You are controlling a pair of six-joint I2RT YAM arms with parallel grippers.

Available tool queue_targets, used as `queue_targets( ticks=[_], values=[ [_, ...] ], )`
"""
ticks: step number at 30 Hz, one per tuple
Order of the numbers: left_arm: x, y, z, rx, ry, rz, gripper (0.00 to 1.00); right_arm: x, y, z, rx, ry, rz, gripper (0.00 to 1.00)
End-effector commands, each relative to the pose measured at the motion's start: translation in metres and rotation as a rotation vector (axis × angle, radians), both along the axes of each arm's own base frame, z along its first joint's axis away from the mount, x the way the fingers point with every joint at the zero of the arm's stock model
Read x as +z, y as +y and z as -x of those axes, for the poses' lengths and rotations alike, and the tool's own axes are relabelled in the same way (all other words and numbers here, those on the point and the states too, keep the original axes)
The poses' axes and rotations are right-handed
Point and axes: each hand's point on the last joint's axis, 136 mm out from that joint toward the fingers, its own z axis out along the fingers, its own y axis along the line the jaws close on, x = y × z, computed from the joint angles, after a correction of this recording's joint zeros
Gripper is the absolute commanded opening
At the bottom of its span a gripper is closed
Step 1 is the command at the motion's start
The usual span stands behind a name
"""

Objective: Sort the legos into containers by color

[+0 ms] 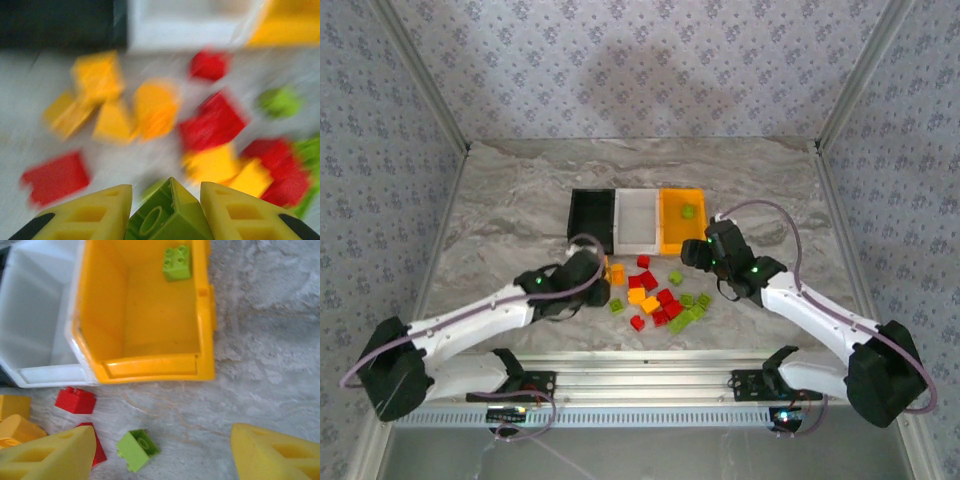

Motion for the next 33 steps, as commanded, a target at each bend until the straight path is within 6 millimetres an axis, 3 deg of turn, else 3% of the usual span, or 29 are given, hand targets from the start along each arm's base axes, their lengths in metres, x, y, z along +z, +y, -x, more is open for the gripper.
queue_targets(
  ticks=[1, 4, 8, 15, 20, 27, 30, 33],
  values=[
    [0.031, -0.05, -0.04, -0.095, -0.101, -0.005, 0.29, -0.013, -0.016, 0.009, -0.072, 0.029, 0.003, 0.73],
    [0.033, -0.093, -0.077, -0.144, -0.103, -0.027, 0.29, -0.027, -0.025, 0.019, -0.097, 0.066, 0.01, 0.73],
    [0.023, -0.133, -0.12, -0.17, -0.076, -0.046, 0.28, -0.033, -0.036, 0.031, -0.121, 0.086, 0.019, 0.73],
    [0.011, -0.183, -0.159, -0.201, -0.053, -0.025, 0.3, -0.036, -0.049, 0.047, -0.14, 0.099, 0.007, 0.74],
    [0.009, -0.191, -0.176, -0.176, -0.054, -0.035, 0.54, -0.031, -0.053, 0.049, -0.148, 0.081, -0.014, 0.74],
    [0.051, -0.183, -0.163, -0.174, -0.102, 0.031, 0.66, -0.025, -0.052, 0.05, -0.126, 0.069, -0.022, 0.76],
    [0.075, -0.17, -0.14, -0.184, -0.127, 0.11, 0.67, -0.025, -0.049, 0.049, -0.11, 0.067, -0.027, 0.76],
    [0.085, -0.143, -0.108, -0.178, -0.137, 0.153, 0.69, -0.027, -0.044, 0.049, -0.089, 0.075, -0.037, 0.76]
  ],
)
